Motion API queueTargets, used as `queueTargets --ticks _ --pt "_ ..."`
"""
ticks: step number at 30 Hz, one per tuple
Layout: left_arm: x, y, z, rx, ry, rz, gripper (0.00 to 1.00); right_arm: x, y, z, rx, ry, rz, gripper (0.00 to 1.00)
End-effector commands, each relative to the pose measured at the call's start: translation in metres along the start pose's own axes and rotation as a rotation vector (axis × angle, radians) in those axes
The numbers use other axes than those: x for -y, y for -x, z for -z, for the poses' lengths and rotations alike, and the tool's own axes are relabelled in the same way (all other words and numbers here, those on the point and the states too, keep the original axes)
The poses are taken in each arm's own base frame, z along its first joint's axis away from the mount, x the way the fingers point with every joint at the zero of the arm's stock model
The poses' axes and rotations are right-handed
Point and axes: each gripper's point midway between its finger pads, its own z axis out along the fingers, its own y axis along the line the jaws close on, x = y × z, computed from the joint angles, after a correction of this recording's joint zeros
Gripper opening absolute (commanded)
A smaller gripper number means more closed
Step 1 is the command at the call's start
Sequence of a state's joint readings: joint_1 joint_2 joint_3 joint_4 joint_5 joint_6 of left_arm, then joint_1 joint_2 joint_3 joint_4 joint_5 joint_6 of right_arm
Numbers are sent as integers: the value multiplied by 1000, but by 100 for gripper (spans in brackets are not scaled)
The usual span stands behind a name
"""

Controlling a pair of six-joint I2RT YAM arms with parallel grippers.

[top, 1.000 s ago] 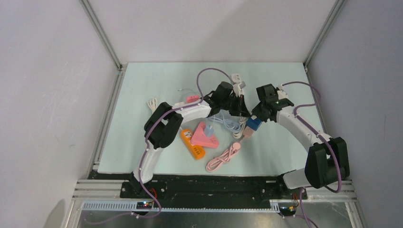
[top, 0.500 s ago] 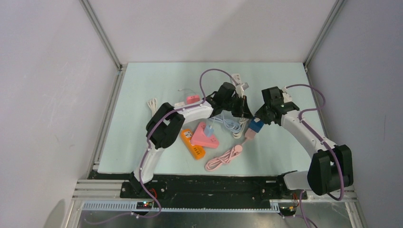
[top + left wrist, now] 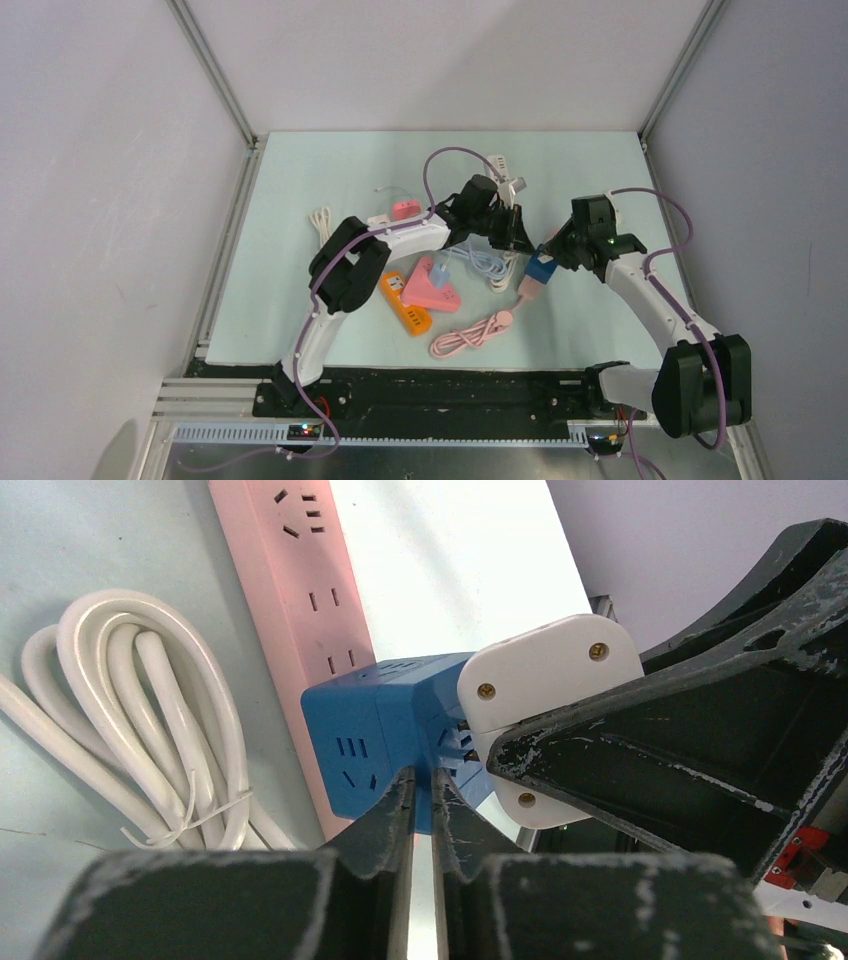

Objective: Insert the plug
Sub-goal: Insert the plug into the socket.

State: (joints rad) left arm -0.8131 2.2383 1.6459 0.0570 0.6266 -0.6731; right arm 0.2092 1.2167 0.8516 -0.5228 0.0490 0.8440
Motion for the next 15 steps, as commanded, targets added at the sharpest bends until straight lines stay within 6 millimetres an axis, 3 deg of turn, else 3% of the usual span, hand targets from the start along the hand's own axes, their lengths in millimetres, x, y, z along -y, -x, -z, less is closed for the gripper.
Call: queueTargets --ticks 1,6,15 --pt "5 -7 -3 -36 -6 -12 16 31 -42 5 -177 -33 74 0" --pt "9 -10 -3 -47 -26 -14 23 31 -40 6 -161 47 44 0" --pt "5 -22 -9 -72 -24 -7 25 27 -45 6 -181 177 69 0"
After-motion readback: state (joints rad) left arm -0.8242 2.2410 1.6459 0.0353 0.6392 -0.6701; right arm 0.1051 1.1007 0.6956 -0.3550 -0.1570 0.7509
